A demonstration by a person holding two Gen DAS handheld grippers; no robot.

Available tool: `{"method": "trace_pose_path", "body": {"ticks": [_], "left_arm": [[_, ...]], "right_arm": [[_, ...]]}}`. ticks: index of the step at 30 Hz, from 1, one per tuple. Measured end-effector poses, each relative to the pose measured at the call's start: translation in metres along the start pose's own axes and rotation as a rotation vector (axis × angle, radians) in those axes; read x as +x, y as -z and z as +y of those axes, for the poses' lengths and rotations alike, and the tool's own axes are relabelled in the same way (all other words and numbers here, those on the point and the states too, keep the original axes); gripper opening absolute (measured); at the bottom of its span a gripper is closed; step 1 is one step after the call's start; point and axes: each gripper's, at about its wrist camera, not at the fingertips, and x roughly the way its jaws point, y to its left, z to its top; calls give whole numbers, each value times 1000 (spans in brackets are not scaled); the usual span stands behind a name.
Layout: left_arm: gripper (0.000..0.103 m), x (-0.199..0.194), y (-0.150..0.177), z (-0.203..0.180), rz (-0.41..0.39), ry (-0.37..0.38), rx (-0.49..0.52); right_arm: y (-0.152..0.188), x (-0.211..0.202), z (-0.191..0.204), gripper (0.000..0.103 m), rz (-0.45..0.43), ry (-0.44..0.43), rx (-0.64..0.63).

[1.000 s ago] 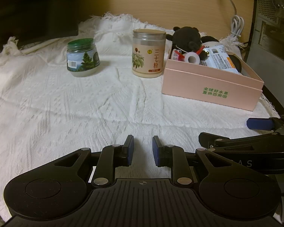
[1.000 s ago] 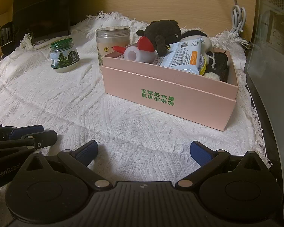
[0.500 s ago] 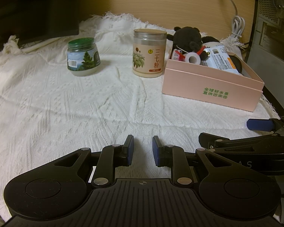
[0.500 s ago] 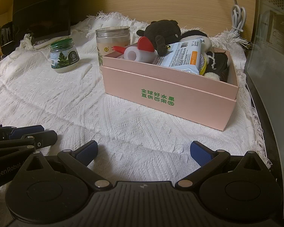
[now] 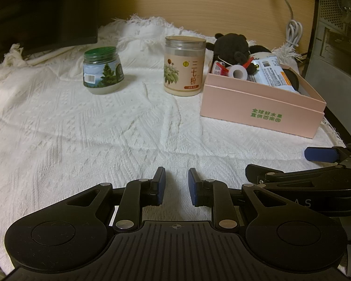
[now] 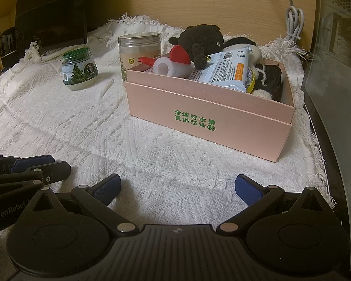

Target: Organize soft objects

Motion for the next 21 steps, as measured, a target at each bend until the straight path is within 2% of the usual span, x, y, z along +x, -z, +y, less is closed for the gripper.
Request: {"method": "trace_pose_path", "body": {"ticks": [21], "left_arm": [[24, -4, 4, 1, -10, 18, 11]], "right_arm": [[0, 0, 1, 103, 0, 4, 0]]}}
